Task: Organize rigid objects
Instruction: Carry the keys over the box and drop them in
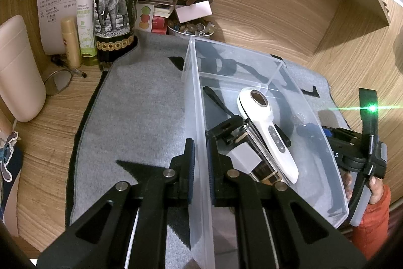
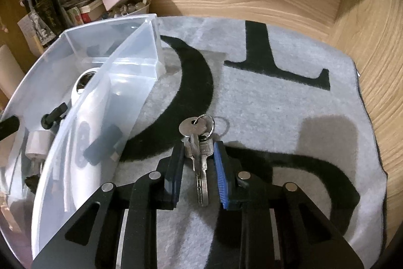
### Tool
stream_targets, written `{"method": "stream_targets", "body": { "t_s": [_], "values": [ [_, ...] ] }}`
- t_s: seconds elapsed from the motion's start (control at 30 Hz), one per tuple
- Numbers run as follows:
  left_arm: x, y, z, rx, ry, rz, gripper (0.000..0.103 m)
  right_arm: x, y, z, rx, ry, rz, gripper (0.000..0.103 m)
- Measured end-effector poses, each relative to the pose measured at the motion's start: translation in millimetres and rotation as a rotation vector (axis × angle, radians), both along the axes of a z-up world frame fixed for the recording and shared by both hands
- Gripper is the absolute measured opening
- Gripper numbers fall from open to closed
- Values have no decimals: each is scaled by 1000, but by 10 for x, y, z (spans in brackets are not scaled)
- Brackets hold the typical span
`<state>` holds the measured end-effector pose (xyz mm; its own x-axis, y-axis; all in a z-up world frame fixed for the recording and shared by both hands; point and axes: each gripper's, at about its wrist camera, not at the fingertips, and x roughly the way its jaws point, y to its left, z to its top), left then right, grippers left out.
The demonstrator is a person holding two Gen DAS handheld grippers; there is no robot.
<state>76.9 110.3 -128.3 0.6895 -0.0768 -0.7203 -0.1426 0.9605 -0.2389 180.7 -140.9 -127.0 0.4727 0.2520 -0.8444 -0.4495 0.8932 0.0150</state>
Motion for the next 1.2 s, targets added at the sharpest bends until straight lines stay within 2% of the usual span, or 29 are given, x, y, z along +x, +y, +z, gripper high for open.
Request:
{"method": "stream_targets", "body": {
  "t_s": [0.6, 0.97, 1.2],
  "values": [
    [2, -6, -6, 5, 0, 1, 9, -241, -88, 672, 86, -168, 0, 22],
    [-15, -6, 23, 4, -10, 1, 9, -457, 63, 1194, 157, -299, 58, 21],
    [-26, -28, 43, 8, -16, 1, 9, -589, 270, 1425, 202, -354, 135, 21]
  ]
}}
